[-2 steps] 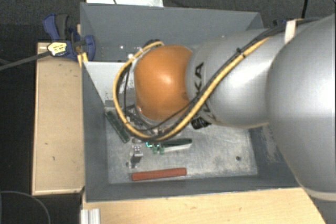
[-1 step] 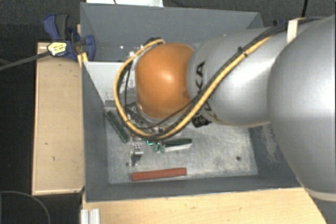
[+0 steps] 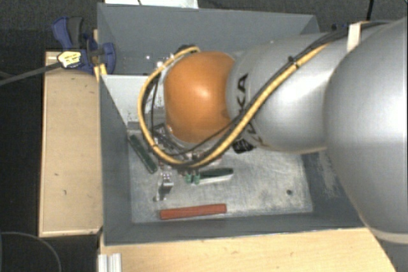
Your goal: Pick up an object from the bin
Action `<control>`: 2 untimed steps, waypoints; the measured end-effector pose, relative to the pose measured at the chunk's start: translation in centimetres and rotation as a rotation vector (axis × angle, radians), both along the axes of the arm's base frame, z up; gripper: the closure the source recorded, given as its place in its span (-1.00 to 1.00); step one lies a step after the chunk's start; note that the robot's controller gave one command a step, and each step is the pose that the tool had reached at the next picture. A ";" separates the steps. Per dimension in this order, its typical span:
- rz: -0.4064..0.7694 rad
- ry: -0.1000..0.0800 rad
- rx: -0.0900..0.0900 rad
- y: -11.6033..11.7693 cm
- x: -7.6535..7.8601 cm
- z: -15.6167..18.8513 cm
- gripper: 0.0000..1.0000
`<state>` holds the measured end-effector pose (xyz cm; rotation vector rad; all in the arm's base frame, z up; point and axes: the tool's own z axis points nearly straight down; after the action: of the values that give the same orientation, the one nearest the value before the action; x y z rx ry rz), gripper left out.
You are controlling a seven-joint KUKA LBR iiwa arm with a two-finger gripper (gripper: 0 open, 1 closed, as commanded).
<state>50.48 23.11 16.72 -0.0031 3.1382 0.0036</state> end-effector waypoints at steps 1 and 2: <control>0.158 -0.002 -0.003 0.7 1.7 -4.6 -1.00; 0.188 0.004 0.000 -3.8 2.3 -5.2 -1.00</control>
Offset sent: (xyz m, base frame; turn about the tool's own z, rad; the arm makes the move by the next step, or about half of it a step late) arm 0.0398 -0.0901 -0.0568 -0.1275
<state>52.77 19.32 11.49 -0.2972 3.1281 0.0038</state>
